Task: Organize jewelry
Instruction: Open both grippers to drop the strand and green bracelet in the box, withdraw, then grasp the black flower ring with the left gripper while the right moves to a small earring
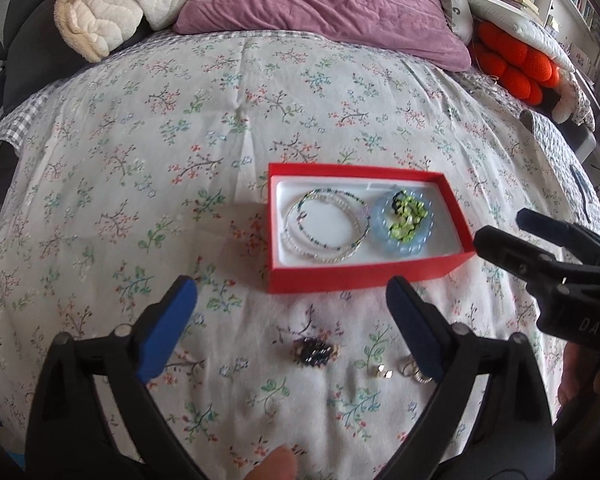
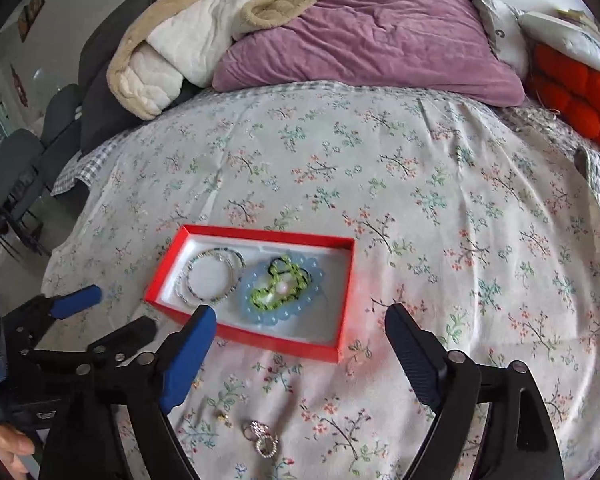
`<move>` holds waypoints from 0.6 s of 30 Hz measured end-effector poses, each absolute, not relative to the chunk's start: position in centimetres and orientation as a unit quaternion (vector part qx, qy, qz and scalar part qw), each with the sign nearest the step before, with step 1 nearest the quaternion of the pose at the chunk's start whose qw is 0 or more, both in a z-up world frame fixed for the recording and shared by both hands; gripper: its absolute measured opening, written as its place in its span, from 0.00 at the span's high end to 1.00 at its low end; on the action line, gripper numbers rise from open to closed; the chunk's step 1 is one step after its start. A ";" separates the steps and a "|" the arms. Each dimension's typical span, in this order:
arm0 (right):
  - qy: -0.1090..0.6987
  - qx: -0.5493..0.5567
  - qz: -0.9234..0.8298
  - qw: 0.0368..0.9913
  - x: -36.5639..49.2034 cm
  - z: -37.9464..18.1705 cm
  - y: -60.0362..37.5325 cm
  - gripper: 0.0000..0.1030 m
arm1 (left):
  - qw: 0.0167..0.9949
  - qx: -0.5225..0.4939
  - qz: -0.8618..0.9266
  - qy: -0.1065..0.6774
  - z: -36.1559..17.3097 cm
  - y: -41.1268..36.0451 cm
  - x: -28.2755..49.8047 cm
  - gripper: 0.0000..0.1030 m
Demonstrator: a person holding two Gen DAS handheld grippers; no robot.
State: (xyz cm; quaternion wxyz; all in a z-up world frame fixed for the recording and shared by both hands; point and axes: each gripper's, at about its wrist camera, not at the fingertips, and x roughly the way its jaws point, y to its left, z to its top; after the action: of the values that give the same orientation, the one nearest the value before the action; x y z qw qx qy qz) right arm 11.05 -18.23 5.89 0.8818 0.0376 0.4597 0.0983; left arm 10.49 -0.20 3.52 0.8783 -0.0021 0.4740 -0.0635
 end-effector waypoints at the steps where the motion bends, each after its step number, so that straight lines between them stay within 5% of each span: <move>1: 0.462 0.029 0.093 0.881 10.7 5.7 -18.2 0.10 | 0.878 0.002 -0.061 0.475 3.4 0.0 10.1 0.05; 4: 0.465 0.002 0.077 0.882 9.8 5.6 -18.3 0.00 | 0.876 0.007 -0.055 0.478 3.2 0.6 9.2 0.04; 18: 0.466 -0.061 0.085 0.879 5.3 4.7 -18.6 0.00 | 0.860 0.016 -0.039 0.508 0.5 4.9 4.8 0.02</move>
State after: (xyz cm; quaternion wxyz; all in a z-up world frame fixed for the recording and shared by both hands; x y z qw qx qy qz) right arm 5.27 -18.59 4.71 0.8787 -0.0612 0.4657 0.0851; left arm 4.80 4.92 0.46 0.8601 0.0155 0.5084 -0.0392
